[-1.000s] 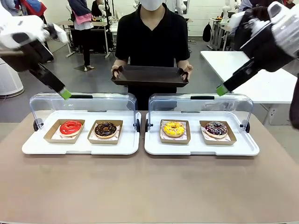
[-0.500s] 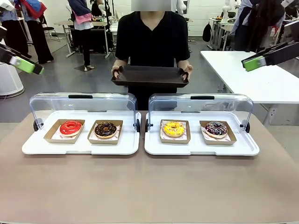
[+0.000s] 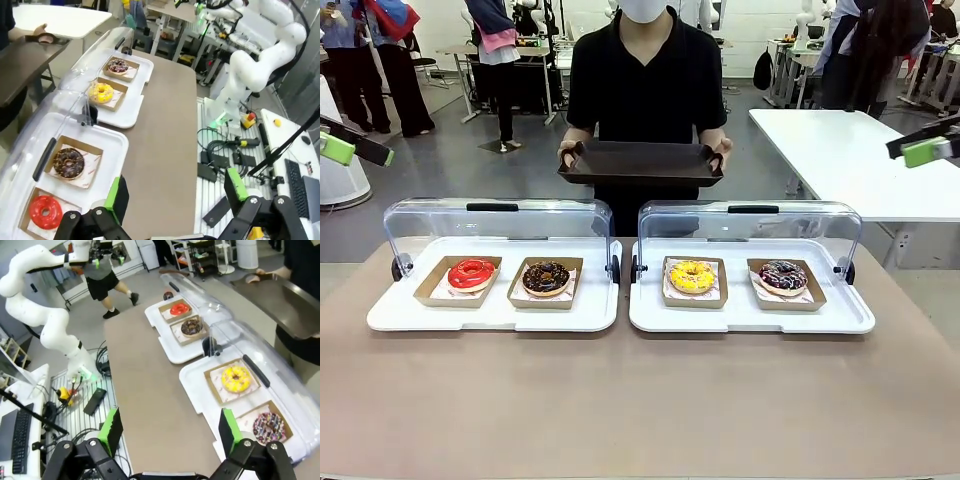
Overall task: Provide the desired donut to the person.
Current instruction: Pick up and lift the Paper togo box containing the Donut pointed at by the person.
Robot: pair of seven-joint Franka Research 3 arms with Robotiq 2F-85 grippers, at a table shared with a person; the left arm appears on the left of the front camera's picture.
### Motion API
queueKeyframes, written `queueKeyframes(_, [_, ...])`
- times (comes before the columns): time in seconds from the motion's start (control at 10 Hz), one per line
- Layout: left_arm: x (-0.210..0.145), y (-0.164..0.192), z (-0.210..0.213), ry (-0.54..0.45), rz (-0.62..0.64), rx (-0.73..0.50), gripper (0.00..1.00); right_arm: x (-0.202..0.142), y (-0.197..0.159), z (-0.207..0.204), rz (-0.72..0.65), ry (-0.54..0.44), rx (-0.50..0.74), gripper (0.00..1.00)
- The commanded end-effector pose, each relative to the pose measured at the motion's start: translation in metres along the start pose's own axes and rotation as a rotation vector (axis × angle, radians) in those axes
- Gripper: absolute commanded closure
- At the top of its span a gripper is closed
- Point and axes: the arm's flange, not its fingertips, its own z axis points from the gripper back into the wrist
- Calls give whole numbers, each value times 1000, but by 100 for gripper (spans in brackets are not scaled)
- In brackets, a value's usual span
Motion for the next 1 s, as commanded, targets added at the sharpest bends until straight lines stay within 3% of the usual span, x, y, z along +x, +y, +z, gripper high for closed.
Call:
queueKeyframes(0.0, [3,-9,8,11,-105,58,0,-4,0,13,43,-11,34,0])
queueKeyframes(0.9, [-32,-40,46,34,-148,321,0,-26,15,52,62,-23,-27,0])
